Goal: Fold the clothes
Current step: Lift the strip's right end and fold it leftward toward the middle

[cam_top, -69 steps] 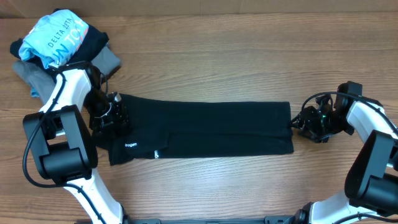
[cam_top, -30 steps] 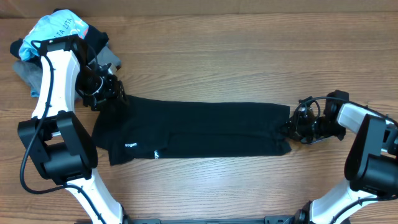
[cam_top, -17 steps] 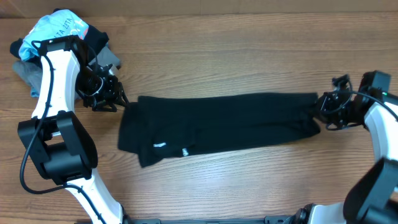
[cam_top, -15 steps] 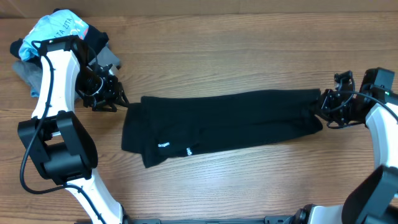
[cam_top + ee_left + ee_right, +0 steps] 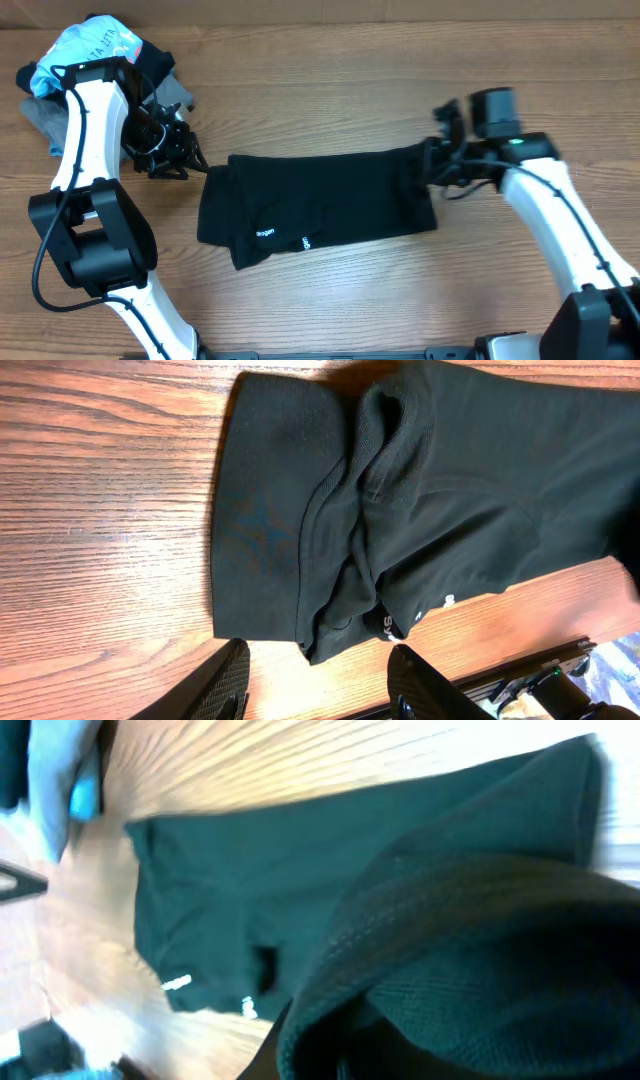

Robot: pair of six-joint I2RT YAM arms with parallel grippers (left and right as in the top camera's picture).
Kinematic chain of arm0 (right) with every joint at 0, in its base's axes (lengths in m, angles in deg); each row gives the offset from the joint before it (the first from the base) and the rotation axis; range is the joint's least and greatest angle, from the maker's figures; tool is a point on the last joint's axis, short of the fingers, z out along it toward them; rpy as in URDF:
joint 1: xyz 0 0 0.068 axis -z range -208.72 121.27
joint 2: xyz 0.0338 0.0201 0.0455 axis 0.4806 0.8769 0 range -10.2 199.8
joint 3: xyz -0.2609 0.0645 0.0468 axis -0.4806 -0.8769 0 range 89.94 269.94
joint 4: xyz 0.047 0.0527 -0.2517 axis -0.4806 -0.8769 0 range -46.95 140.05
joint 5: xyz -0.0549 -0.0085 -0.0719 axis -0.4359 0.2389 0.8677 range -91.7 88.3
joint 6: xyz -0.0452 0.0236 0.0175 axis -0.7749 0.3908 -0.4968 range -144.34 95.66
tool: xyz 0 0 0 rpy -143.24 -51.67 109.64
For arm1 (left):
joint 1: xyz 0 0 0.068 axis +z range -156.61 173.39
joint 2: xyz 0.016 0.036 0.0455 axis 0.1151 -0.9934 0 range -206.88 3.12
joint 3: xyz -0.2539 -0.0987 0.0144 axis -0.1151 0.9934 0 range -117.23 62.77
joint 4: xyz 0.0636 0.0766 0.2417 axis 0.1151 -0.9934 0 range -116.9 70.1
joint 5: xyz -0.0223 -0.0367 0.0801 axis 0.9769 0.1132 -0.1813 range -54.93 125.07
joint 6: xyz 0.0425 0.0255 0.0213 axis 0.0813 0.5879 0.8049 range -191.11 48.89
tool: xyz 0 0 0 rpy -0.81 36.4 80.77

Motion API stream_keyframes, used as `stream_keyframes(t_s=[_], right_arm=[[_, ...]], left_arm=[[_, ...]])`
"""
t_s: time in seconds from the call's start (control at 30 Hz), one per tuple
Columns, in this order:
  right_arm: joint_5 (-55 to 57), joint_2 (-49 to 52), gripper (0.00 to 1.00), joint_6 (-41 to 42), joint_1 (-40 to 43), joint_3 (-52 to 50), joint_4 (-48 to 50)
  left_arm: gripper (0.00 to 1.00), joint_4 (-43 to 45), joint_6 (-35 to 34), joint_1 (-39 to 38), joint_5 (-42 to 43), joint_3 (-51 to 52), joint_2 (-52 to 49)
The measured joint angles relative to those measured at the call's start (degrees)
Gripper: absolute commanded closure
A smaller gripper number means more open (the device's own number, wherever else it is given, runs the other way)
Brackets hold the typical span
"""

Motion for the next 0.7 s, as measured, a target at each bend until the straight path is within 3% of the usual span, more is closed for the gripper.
stream_keyframes(t_s=[0.27,0.57,0.7], right_arm=[[6.7,3.0,0.96,9.3,-13.9,0.0,4.7],[6.9,8.9,0.69,15.5,-18.7,0.0,13.1],[4.7,8.9,0.63,15.9,-18.6,0.0,14.8]], left_arm=[[0.51,0.0,0.0,0.0,0.0,0.0,0.0],[0.51,0.0,0.0,0.0,0.0,0.0,0.0],[0.51,0.0,0.0,0.0,0.0,0.0,0.0]])
